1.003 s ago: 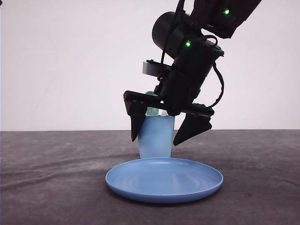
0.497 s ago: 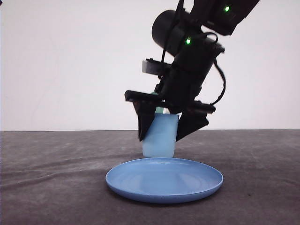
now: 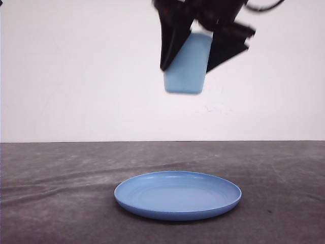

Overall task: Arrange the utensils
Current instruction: 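Lift the cup with the right gripper above the plate, then lower the cup onto the plate center and open the right gripper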

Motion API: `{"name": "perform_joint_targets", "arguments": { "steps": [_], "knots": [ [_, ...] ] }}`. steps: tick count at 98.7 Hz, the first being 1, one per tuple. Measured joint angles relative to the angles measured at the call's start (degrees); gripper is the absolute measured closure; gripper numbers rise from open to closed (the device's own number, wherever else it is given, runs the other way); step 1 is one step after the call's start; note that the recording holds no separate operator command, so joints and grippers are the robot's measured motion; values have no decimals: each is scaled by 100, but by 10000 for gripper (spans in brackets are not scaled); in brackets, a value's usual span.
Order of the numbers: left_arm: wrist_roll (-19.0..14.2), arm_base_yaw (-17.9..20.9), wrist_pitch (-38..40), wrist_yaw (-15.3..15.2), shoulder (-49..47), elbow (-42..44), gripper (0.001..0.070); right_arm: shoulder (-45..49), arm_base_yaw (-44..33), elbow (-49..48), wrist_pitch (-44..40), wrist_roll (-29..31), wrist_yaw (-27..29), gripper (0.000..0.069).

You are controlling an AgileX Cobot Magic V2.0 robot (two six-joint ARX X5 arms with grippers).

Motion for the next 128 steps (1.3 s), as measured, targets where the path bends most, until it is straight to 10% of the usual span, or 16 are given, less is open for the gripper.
{"name": "perform_joint_targets", "arguments": {
  "steps": [32,128],
  "knots": [
    [-2,0,-15,0,0,0,393,-289,669,-28,-671,-179,179,240],
    [-4,0,-66,0,0,0,393,291,857,-2441,2179,675,310,259]
  ]
}}
